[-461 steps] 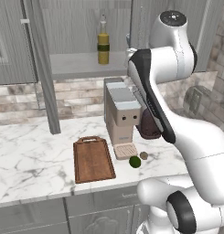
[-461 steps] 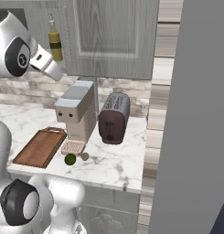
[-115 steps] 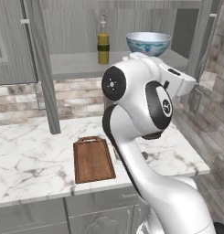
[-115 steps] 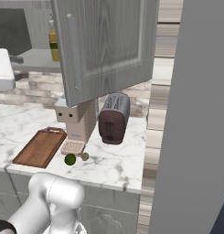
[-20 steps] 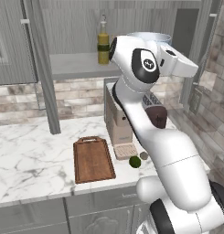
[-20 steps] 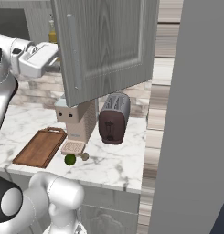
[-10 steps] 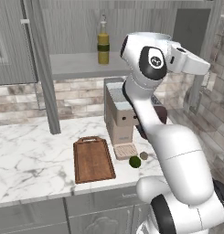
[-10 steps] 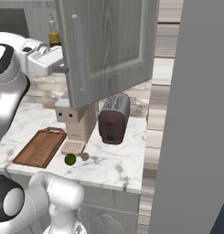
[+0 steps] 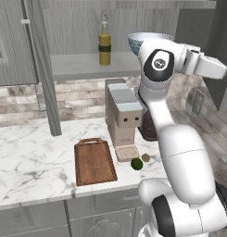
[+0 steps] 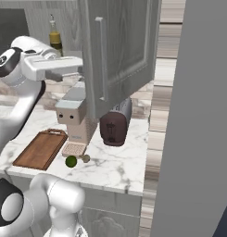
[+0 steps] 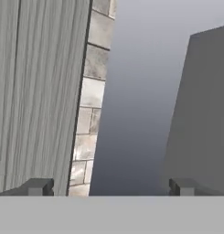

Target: Open the cabinet. Place the bowl and condiment on the counter. Then place the lime and garlic on the cutting board.

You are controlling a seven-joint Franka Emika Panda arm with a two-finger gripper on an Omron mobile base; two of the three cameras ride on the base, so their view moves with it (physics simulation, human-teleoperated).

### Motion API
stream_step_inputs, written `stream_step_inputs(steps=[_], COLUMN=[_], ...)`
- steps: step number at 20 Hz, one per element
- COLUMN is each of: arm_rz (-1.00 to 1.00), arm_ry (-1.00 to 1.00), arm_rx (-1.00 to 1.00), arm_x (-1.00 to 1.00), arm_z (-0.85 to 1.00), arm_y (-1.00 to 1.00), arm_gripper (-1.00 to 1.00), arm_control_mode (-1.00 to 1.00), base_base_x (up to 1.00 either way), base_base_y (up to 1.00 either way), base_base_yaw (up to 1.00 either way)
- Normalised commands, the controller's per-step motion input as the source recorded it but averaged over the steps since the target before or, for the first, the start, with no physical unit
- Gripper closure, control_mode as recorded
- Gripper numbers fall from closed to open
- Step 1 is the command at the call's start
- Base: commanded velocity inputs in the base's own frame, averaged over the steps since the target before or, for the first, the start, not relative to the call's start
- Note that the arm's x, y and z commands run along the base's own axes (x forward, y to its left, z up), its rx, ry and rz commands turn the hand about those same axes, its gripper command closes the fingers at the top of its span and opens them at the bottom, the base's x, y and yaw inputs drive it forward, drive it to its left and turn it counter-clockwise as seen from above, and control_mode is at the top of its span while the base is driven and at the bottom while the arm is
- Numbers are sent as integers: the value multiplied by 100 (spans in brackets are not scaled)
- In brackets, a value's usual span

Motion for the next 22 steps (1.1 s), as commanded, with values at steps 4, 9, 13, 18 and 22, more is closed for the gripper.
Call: stream_step_inputs(steps=[4, 9, 13, 18, 22], arm_rz=[-40, -29, -16, 3, 11], arm_ry=[14, 13, 10, 0, 0], arm_rx=[0, -1, 0, 0, 0], arm_x=[-28, -3, 0, 0, 5], arm_z=[0, 0, 0, 0, 0], arm_y=[-2, -11, -51, -96, -94], arm_gripper=[-100, -100, -100, -100, -100], arm_control_mode=[-100, -100, -100, -100, -100], base_base_x=[0, 0, 0, 0, 0], base_base_y=[0, 0, 0, 0, 0], base_base_yaw=[0, 0, 0, 0, 0])
